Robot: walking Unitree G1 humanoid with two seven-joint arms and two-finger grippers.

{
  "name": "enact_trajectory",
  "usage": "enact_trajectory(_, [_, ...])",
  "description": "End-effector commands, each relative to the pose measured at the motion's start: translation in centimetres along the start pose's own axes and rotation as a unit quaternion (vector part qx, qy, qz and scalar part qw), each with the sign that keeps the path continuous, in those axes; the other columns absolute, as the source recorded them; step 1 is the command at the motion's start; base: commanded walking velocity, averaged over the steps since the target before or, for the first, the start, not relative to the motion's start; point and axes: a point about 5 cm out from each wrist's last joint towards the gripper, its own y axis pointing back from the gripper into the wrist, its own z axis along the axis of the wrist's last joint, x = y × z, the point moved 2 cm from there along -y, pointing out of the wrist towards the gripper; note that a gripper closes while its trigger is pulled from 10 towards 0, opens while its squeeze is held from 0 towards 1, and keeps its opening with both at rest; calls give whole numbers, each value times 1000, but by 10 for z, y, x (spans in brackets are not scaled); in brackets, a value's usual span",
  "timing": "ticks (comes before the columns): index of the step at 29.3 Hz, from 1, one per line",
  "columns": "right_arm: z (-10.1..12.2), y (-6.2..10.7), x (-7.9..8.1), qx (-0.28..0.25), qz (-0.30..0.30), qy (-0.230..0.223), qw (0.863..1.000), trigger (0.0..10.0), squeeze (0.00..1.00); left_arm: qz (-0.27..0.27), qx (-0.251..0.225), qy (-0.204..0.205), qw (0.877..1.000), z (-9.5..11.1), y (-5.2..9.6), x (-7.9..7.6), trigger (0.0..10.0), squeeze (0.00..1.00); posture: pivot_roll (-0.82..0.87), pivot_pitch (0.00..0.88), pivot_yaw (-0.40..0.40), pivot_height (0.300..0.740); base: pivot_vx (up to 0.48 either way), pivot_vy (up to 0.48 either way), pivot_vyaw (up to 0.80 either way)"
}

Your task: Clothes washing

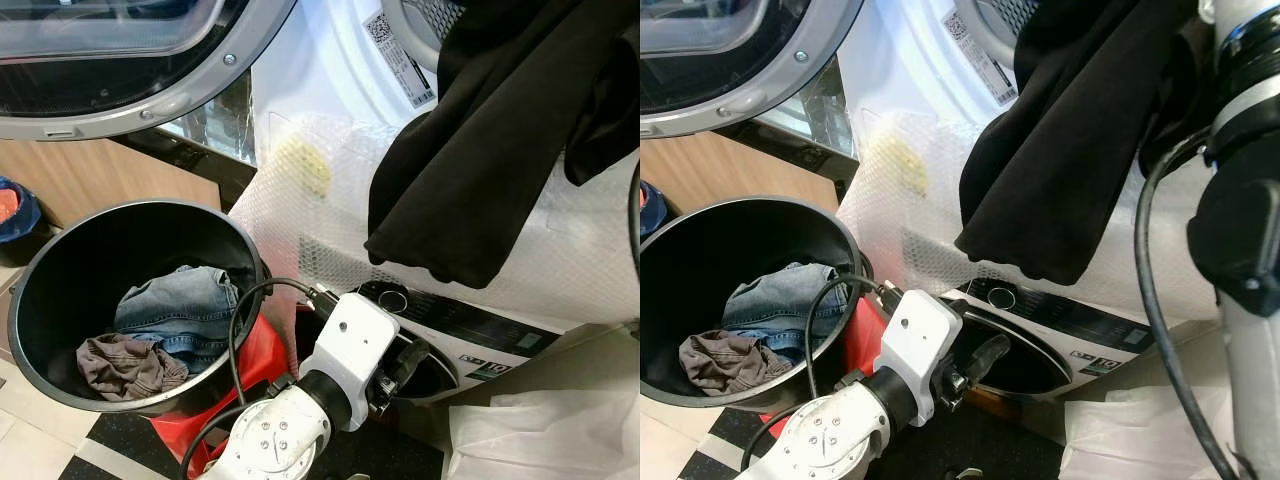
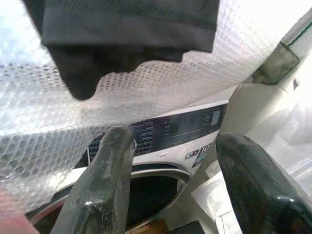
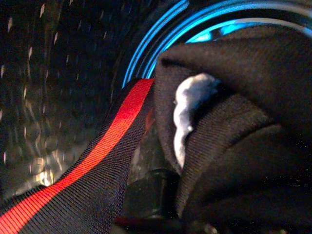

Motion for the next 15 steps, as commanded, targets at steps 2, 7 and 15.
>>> enact_trajectory(2, [41,-6,4,-71,1,-25,997,10000,0,-7,-9,8,1000,4,4,-6,10000,0,86,191,-231,740,0,0,0])
enact_trajectory(7, [37,-6,6,-61,3,-12,998,10000,0,4,-9,10,1000,4,4,-3,10000,0,84,196,-231,740,0,0,0])
enact_trajectory(15, [-5,0,11,18,41,46,998,10000,0,18,-11,9,1000,4,4,3,10000,0,75,203,-217,740,0,0,0])
